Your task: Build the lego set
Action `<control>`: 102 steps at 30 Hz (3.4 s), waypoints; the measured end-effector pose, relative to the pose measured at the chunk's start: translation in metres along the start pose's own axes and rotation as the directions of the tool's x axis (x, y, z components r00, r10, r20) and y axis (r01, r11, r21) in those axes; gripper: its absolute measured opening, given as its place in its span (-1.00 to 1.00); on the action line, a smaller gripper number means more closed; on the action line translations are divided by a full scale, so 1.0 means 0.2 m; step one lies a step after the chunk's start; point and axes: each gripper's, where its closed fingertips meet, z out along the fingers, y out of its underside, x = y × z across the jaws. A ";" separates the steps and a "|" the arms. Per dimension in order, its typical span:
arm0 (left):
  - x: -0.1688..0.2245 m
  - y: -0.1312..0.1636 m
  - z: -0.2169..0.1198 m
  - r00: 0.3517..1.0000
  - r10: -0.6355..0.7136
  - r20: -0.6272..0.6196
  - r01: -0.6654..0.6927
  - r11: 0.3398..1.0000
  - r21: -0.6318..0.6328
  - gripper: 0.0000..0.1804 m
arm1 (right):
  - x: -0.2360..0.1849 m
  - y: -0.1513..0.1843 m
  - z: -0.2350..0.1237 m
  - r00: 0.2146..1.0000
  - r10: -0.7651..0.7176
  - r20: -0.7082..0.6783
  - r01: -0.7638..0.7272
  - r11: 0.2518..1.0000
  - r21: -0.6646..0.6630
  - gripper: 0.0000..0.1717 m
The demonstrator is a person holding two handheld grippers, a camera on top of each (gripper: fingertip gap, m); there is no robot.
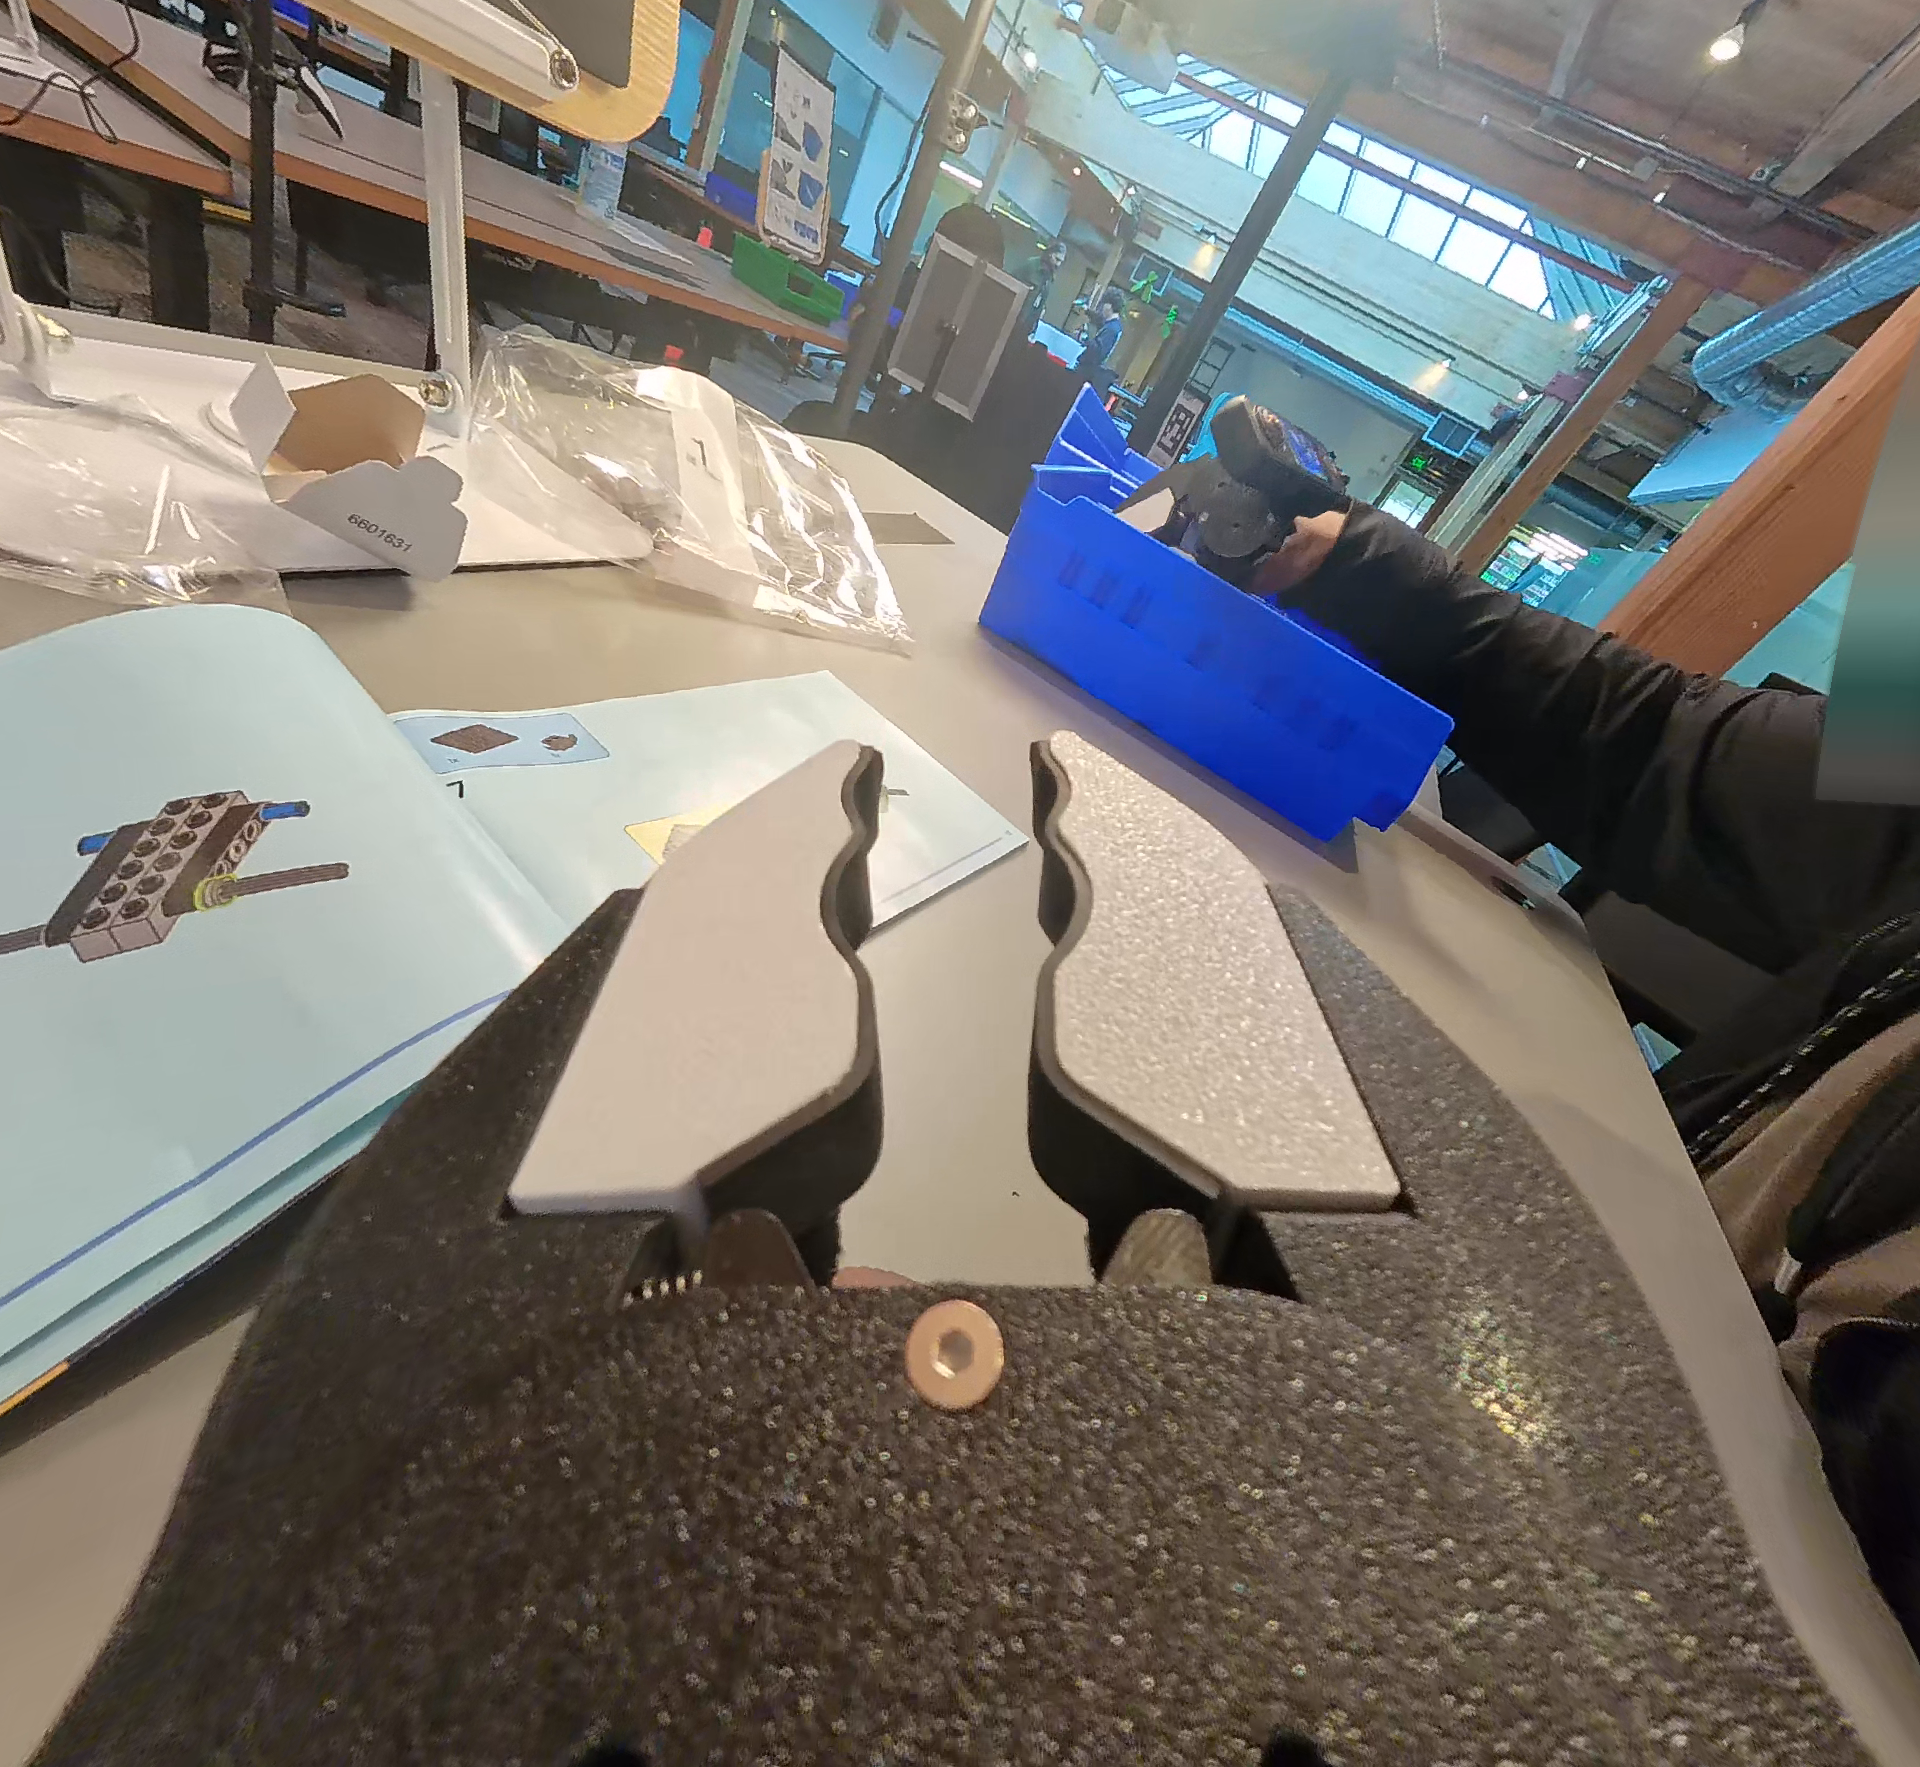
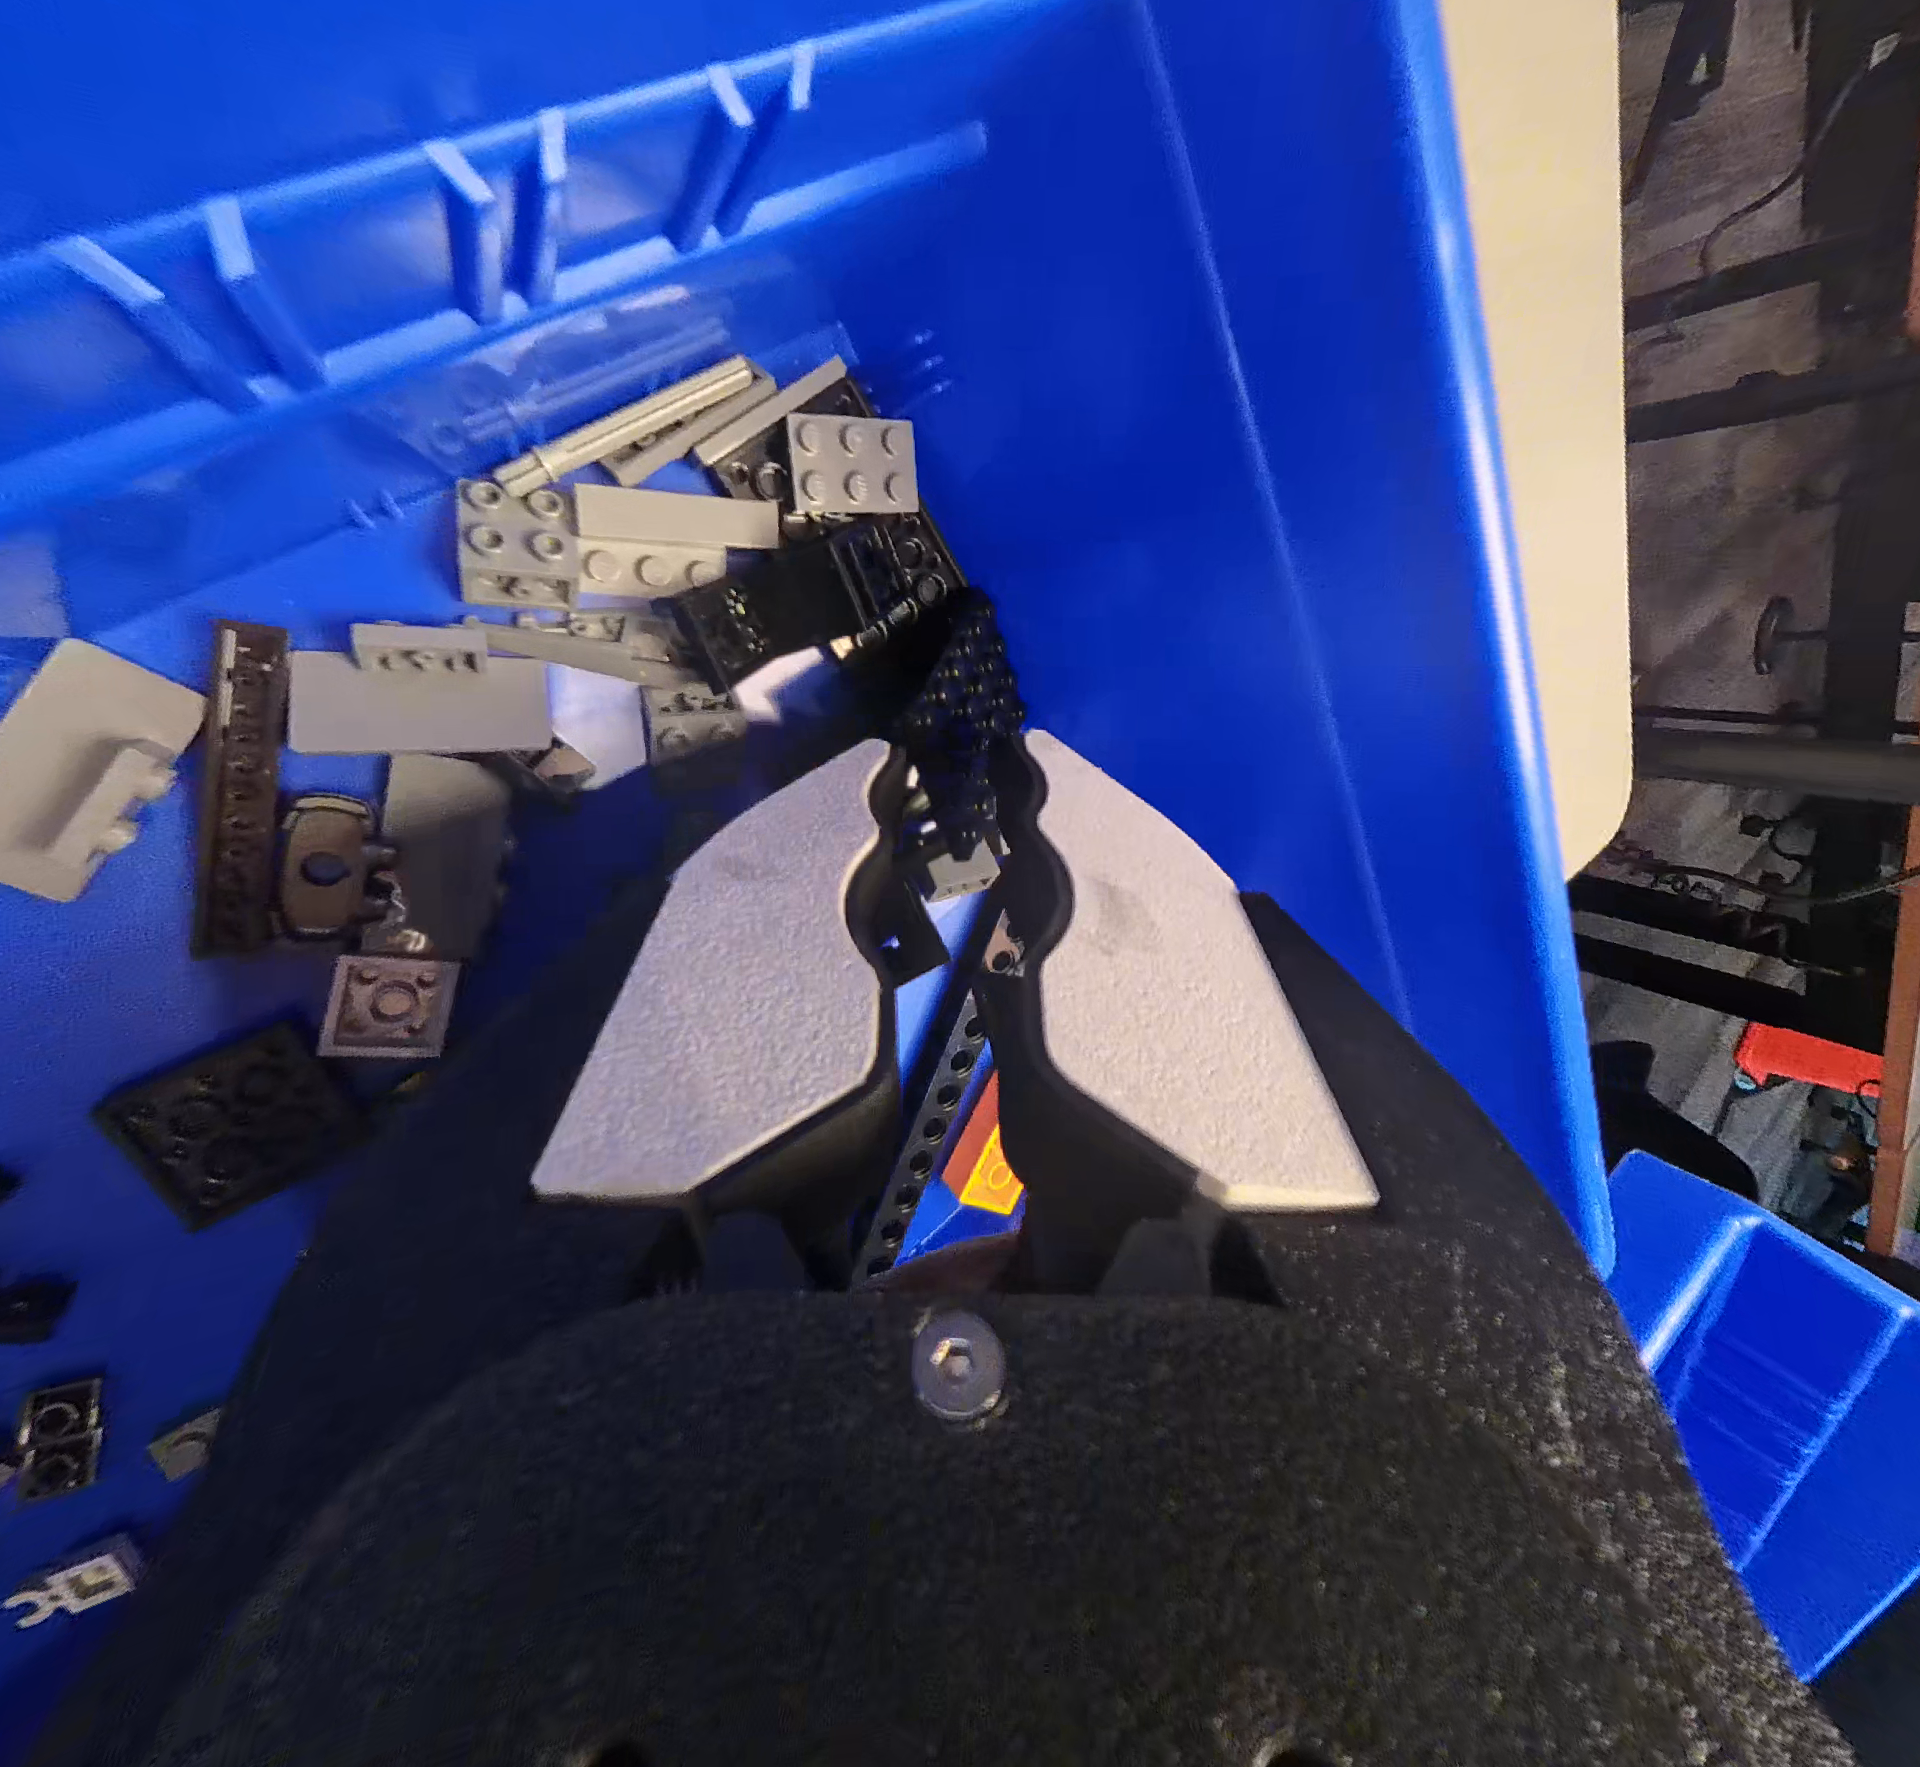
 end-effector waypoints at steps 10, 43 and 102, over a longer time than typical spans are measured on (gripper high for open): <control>-0.01 0.01 0.01 1.000 -0.010 0.022 0.010 1.000 -0.015 -0.69 | 0.03 -0.01 -0.02 0.998 0.066 -0.001 -0.066 0.998 0.014 -0.91; 0.08 -0.04 -0.01 0.948 0.279 0.150 -0.285 0.958 0.020 -0.79 | -1.27 -0.99 -0.41 0.959 -0.272 -0.078 0.281 0.947 0.155 -0.94; 0.10 0.02 0.02 0.995 0.101 -0.028 -0.101 0.995 -0.009 -0.71 | -1.34 -0.86 -0.35 0.963 0.160 0.216 -0.230 0.908 0.351 -0.62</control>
